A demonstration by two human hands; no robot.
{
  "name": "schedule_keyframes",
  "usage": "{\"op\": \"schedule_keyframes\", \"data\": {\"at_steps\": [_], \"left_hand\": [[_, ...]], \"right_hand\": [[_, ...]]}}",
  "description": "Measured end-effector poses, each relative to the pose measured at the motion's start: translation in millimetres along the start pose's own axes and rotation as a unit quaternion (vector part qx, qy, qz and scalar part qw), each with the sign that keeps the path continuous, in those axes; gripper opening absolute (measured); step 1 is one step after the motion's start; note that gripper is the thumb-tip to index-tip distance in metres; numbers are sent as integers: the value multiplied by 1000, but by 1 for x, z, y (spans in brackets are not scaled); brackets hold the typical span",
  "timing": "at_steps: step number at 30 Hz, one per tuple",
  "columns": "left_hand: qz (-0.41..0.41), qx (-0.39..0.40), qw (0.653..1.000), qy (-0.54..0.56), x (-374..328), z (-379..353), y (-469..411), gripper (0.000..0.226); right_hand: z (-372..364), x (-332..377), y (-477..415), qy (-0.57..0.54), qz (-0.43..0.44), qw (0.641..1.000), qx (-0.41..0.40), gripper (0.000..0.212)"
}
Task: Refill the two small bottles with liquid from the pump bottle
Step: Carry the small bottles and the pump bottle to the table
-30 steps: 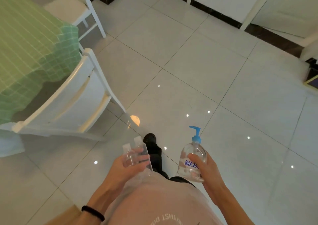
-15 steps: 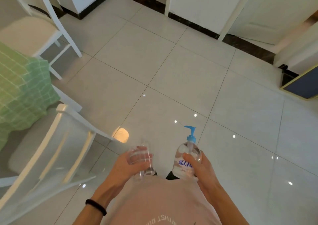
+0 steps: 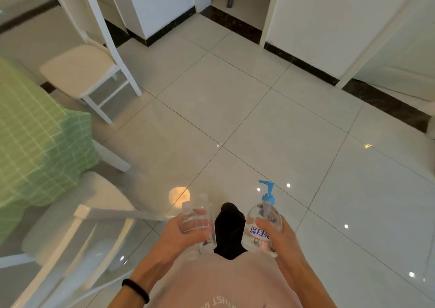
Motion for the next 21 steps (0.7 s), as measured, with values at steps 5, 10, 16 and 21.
{"op": "schedule_keyframes", "data": {"at_steps": [5, 10, 16, 21], "left_hand": [[7, -37, 997, 70, -41, 4, -18, 78], [21, -104, 981, 163, -59, 25, -35, 51], [31, -149, 968, 198, -72, 59, -60, 43], [17, -156, 963, 218, -101, 90, -99, 46]], "right_hand": [[-8, 54, -66, 42, -10, 997, 60, 44], [-24, 90, -126, 87, -20, 988, 124, 50], [-62, 143, -181, 127, -1, 972, 197, 82], [-105, 174, -238, 186, 10, 956, 226, 57]]}}
Point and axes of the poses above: each hand's wrist, its own y-axis away from the middle knuckle, its own z-axis out of the back of the hand, x = y × z, the point moved 10 cm from there along -y, towards the middle knuckle, and after that the axes turned 11 degrees about z, right-handed, at the moved point
